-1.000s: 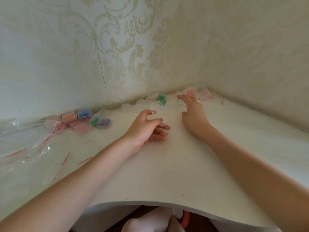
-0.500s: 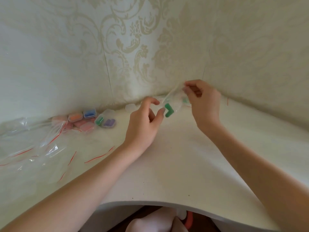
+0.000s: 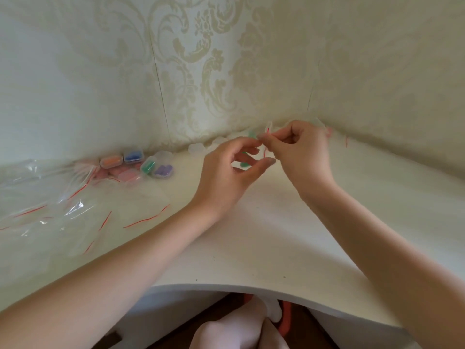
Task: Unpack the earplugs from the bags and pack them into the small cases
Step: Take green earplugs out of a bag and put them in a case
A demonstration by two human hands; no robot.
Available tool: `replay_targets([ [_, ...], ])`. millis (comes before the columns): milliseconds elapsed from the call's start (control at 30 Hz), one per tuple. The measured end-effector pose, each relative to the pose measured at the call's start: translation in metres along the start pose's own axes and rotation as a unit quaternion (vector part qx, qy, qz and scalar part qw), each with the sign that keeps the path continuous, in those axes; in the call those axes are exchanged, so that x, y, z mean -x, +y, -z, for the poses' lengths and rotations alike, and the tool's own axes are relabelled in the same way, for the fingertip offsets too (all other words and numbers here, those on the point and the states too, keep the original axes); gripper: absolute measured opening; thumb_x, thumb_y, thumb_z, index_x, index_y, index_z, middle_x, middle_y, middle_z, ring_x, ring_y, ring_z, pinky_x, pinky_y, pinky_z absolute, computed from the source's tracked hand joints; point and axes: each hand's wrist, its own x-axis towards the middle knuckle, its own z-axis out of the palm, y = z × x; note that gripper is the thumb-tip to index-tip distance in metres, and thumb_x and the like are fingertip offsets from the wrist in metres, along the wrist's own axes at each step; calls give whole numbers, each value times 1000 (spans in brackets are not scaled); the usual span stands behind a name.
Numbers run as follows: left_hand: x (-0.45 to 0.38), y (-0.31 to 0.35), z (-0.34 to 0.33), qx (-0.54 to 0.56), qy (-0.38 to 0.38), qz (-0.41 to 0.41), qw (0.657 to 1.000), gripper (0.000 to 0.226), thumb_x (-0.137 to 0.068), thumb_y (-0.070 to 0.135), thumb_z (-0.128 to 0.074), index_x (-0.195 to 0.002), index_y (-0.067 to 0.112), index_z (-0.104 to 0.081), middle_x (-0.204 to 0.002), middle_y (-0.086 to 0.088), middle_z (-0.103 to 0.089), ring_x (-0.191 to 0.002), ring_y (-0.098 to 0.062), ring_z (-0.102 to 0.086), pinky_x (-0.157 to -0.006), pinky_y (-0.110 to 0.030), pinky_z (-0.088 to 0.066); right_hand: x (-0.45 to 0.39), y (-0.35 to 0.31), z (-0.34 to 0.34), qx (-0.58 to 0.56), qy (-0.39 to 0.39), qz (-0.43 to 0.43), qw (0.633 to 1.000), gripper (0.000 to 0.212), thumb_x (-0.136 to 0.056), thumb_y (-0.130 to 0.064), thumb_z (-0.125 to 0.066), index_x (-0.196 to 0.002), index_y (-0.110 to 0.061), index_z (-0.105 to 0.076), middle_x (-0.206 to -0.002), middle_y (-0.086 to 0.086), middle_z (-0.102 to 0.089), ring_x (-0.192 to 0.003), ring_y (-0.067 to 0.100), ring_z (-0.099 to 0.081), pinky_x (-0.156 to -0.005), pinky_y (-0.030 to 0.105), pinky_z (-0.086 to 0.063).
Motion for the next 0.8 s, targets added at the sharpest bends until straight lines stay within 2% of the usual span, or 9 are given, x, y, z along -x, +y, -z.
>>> replay_targets([
  [67, -1, -1, 0, 1, -1, 2, 1000, 25, -74, 20, -79, -95, 16, -66, -89, 4, -67, -80, -6, -66, -66, -21, -54, 0, -2, -1, -11, -20, -19, 1000, 28, -77, -28, -77, -70, -8, -58, -70, 8, -64, -61, 12, -54, -59, 23, -45],
  [167, -4, -3, 2, 15, 6, 25, 1000, 16, -75, 12, -78, -86, 6, -67, -78, -6, -70, -71, -16, -68, -64, -26, -55, -1, 1, -2, -27, -74, -55, 995, 39, -74, -35, -79, -59, -13, -51, -56, 5, -58, -54, 14, -52, -62, 33, -48],
  [267, -6, -4, 3, 100, -2, 90, 991, 9, -79, 1, -71, -73, 4, -65, -66, -9, -69, -60, -19, -65, -62, -30, -56, -1, 4, -1, -49, -106, -63, 991, 40, -75, -35, -78, -57, -14, -49, -50, -2, -51, -47, 9, -48, -59, 29, -47],
  [367, -6, 1, 3, 187, -29, 156, 969, 10, -85, 3, -65, -76, -1, -62, -66, -11, -67, -64, -17, -67, -64, -26, -56, -3, 5, -1, -83, -125, -65, 987, 38, -79, -33, -74, -60, -13, -48, -52, -1, -54, -44, 5, -48, -55, 21, -46],
  [500, -7, 5, 5, 255, -22, 231, 939, 15, -88, 9, -62, -73, 5, -61, -65, -9, -66, -64, -16, -67, -66, -25, -56, -5, 7, -2, -84, -150, -31, 985, 34, -84, -29, -69, -65, -10, -48, -44, -7, -58, -45, 5, -51, -53, 20, -46],
  [567, -8, 5, 6, 245, -7, 236, 940, 17, -88, 8, -62, -72, 6, -60, -62, -7, -65, -62, -15, -66, -64, -24, -56, -4, 8, -2, -62, -176, -18, 982, 33, -86, -31, -67, -69, -9, -49, -46, -7, -60, -48, 7, -53, -55, 21, -47],
  [667, -7, 4, 5, 162, 30, 191, 968, 17, -89, 7, -62, -72, 5, -58, -61, -5, -62, -61, -16, -65, -60, -25, -56, -5, 9, -1, -8, -212, -3, 977, 31, -87, -34, -65, -70, -13, -49, -54, -8, -61, -49, 6, -53, -61, 25, -50],
  [800, -5, 1, 4, 106, 52, 161, 980, 16, -89, 6, -61, -74, 5, -57, -63, -7, -62, -61, -16, -64, -59, -28, -57, -6, 7, 0, 29, -255, 6, 967, 30, -89, -33, -63, -69, -16, -47, -56, -9, -60, -53, 7, -54, -66, 28, -51],
])
